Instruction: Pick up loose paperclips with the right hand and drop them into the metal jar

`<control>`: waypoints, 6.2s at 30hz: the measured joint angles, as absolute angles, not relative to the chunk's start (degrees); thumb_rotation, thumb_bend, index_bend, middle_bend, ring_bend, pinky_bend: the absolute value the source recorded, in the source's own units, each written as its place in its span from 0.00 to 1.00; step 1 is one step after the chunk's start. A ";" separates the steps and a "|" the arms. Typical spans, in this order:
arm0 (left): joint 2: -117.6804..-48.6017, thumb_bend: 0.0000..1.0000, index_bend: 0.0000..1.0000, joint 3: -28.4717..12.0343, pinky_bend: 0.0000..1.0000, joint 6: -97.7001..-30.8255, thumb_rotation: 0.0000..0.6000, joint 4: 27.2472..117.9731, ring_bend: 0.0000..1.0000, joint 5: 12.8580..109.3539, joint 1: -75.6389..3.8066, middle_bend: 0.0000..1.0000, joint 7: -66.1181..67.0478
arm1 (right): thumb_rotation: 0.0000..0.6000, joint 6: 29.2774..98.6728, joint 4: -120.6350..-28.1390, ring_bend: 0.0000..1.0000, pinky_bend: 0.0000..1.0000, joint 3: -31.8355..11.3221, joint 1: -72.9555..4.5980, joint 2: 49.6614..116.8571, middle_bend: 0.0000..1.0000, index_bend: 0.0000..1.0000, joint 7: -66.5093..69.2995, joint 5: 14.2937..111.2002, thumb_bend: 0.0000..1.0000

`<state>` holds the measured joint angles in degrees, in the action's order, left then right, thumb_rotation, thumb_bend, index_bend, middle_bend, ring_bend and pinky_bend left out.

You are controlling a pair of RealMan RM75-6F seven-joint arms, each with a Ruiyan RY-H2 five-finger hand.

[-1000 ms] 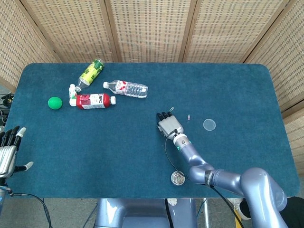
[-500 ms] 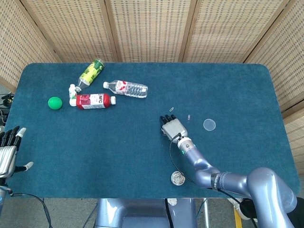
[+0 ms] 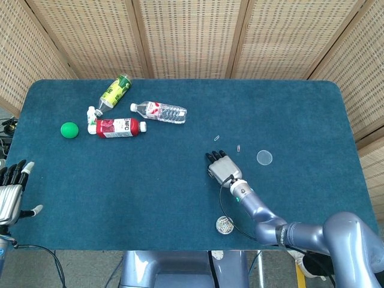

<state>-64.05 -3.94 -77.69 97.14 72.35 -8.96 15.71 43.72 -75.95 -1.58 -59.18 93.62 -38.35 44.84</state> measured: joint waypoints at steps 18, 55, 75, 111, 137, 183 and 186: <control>-63.88 0.00 0.00 -3.73 0.00 -77.82 1.00 97.35 0.00 72.86 -8.92 0.00 15.38 | 1.00 44.89 -83.02 0.00 0.10 -0.23 -57.78 91.21 0.03 0.44 -36.03 53.20 1.00; -64.10 0.00 0.00 -4.05 0.00 -77.02 1.00 96.63 0.00 71.45 -9.26 0.00 15.51 | 1.00 43.19 -68.36 0.00 0.10 -6.35 -56.07 97.69 0.03 0.50 -21.51 63.98 0.21; -64.15 0.00 0.00 -3.90 0.00 -77.02 1.00 96.60 0.00 71.63 -9.32 0.00 15.63 | 1.00 41.79 -68.44 0.00 0.11 -5.92 -55.53 97.25 0.03 0.50 -24.89 62.54 0.28; -64.40 0.00 0.00 -3.86 0.00 -76.49 1.00 96.28 0.00 71.22 -9.58 0.00 15.73 | 1.00 39.50 -65.29 0.00 0.11 -5.97 -56.48 99.84 0.03 0.59 -28.44 59.77 0.63; -64.38 0.00 0.00 -3.75 0.00 -76.67 1.00 96.36 0.00 71.48 -9.58 0.00 15.67 | 1.00 40.47 -66.26 0.00 0.11 -6.80 -56.38 99.39 0.03 0.63 -28.24 59.68 0.80; -63.35 0.00 0.00 -2.67 0.00 -79.01 1.00 98.35 0.00 75.58 -8.56 0.00 14.85 | 1.00 54.08 -99.90 0.00 0.11 6.73 -43.60 75.53 0.04 0.63 -25.44 84.53 0.82; -63.19 0.00 0.00 -2.68 0.00 -79.23 1.00 98.50 0.00 75.81 -8.45 0.00 14.66 | 1.00 54.21 -100.38 0.00 0.11 7.07 -42.91 75.56 0.04 0.63 -25.61 85.50 0.82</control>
<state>-63.19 -2.68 -79.23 98.50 75.81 -8.45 14.66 54.21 -100.38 7.07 -42.91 75.56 -25.61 85.50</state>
